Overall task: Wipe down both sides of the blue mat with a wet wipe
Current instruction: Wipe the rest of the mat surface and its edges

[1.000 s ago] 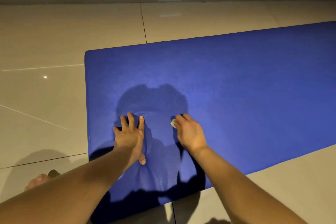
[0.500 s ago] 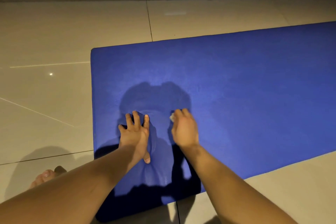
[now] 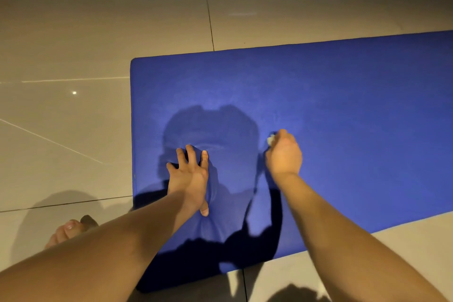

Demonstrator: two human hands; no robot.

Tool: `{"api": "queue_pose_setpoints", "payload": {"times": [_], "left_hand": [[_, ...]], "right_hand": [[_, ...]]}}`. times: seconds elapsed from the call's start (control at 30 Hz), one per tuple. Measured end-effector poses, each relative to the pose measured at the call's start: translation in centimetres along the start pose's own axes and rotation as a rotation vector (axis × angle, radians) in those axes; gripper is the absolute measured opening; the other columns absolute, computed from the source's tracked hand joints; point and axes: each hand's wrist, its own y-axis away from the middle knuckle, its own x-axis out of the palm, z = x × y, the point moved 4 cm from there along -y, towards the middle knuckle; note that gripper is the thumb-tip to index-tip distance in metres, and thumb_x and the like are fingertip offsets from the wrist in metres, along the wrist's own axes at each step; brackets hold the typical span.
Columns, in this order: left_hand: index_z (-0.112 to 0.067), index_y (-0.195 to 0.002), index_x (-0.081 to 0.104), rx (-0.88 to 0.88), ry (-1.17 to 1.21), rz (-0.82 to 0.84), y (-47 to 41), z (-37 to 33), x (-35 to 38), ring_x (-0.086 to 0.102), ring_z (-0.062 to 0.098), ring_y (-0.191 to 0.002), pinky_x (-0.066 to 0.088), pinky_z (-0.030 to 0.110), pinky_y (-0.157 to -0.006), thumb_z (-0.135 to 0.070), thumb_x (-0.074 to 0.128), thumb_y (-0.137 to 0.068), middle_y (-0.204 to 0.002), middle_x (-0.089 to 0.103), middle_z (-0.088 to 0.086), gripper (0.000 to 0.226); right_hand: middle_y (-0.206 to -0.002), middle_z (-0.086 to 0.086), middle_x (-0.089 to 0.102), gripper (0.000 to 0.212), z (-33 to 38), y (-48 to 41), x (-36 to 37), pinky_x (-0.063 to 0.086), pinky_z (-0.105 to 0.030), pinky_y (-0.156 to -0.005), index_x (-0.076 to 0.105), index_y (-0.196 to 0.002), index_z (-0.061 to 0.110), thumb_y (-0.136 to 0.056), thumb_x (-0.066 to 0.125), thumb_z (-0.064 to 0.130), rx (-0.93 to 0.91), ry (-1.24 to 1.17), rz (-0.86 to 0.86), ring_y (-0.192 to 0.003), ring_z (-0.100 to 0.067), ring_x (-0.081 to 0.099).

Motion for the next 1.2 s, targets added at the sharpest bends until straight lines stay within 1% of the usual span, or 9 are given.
{"api": "queue_pose_setpoints", "payload": {"times": [0.13, 0.27, 0.4, 0.6, 0.73, 0.87, 0.93, 1.07, 1.2], "left_hand": [[-0.014, -0.159, -0.013, 0.010, 0.007, -0.013, 0.1, 0.2, 0.1, 0.001, 0.051, -0.148, 0.034, 0.060, -0.112, -0.069, 0.088, -0.051, -0.160, -0.009, 0.026, 0.158], [-0.018, -0.159, -0.011, 0.014, 0.056, -0.037, 0.3, 0.5, 0.4, -0.002, 0.048, -0.149, 0.032, 0.059, -0.114, -0.067, 0.089, -0.051, -0.161, -0.010, 0.023, 0.156], [-0.021, -0.159, -0.011, 0.014, 0.094, -0.058, 0.4, 0.6, 0.6, -0.005, 0.047, -0.150, 0.029, 0.060, -0.115, -0.064, 0.090, -0.051, -0.161, -0.011, 0.021, 0.155], [-0.023, -0.160, -0.013, 0.033, 0.115, -0.080, 0.6, 1.1, 0.9, -0.007, 0.044, -0.151, 0.028, 0.057, -0.115, -0.068, 0.088, -0.052, -0.163, -0.012, 0.020, 0.154], [-0.023, -0.161, -0.010, 0.100, 0.157, -0.090, 1.3, 1.9, 1.1, -0.010, 0.039, -0.153, 0.020, 0.054, -0.120, -0.073, 0.080, -0.061, -0.165, -0.014, 0.015, 0.143], [-0.023, -0.162, 0.010, 0.174, 0.247, -0.158, 2.3, 5.3, 1.4, -0.001, 0.030, -0.155, 0.015, 0.044, -0.124, -0.069, 0.073, -0.075, -0.169, -0.003, 0.008, 0.117], [-0.019, -0.162, 0.012, 0.097, 0.267, -0.175, 2.7, 7.9, 1.5, 0.001, 0.030, -0.155, 0.016, 0.042, -0.124, -0.072, 0.076, -0.069, -0.169, -0.001, 0.010, 0.125], [-0.020, -0.162, -0.006, 0.060, 0.230, -0.053, 3.2, 10.1, 2.5, -0.011, 0.028, -0.155, 0.015, 0.040, -0.124, -0.080, 0.076, -0.059, -0.168, -0.015, 0.007, 0.145], [-0.016, -0.161, -0.004, 0.042, 0.202, -0.056, 2.6, 9.3, 2.4, -0.009, 0.032, -0.155, 0.020, 0.042, -0.123, -0.074, 0.082, -0.057, -0.167, -0.012, 0.011, 0.147]], "right_hand": [[-0.094, -0.010, 0.064, 0.009, 6.6, 5.8, 3.7, 0.037, -0.035, -0.066, 0.058, -0.086, 0.014, -0.094, 0.055, 0.012, -0.208, -0.105, 0.155, -0.086, -0.033, 0.060], [-0.090, -0.004, 0.064, 0.017, 6.9, 7.9, 3.5, 0.048, -0.039, -0.066, 0.061, -0.085, 0.013, -0.099, 0.056, 0.022, -0.495, -0.058, 0.250, -0.087, -0.028, 0.061], [-0.105, -0.011, 0.065, 0.020, 0.9, 4.0, 0.7, 0.049, -0.040, -0.073, 0.067, -0.107, 0.016, -0.101, 0.055, 0.030, -0.267, 0.069, 0.086, -0.097, -0.037, 0.063], [-0.108, -0.017, 0.057, 0.015, -1.7, 2.4, 0.0, 0.038, -0.038, -0.063, 0.057, -0.111, 0.010, -0.101, 0.050, 0.018, 0.142, 0.095, -0.002, -0.082, -0.039, 0.057], [-0.109, -0.021, 0.058, 0.018, 3.8, 4.5, 2.6, 0.045, -0.046, -0.074, 0.059, -0.112, 0.008, -0.100, 0.050, 0.019, 0.048, 0.013, -0.007, -0.098, -0.043, 0.060], [-0.106, -0.017, 0.064, 0.012, 9.7, 8.5, 5.6, 0.040, -0.040, -0.069, 0.060, -0.101, 0.007, -0.099, 0.051, 0.015, -0.106, -0.073, 0.114, -0.098, -0.040, 0.061], [-0.103, -0.016, 0.067, 0.015, 11.9, 10.2, 6.6, 0.039, -0.039, -0.068, 0.061, -0.097, 0.007, -0.100, 0.053, 0.020, -0.187, -0.100, 0.189, -0.095, -0.040, 0.062], [-0.092, -0.005, 0.072, 0.022, 12.1, 10.6, 6.1, 0.052, -0.041, -0.073, 0.056, -0.084, 0.018, -0.099, 0.058, 0.034, -0.269, -0.158, 0.375, -0.097, -0.031, 0.066], [-0.098, -0.010, 0.071, 0.018, 7.5, 7.0, 3.5, 0.047, -0.037, -0.070, 0.061, -0.090, 0.018, -0.095, 0.059, 0.034, -0.129, -0.019, 0.283, -0.096, -0.036, 0.064]]}}
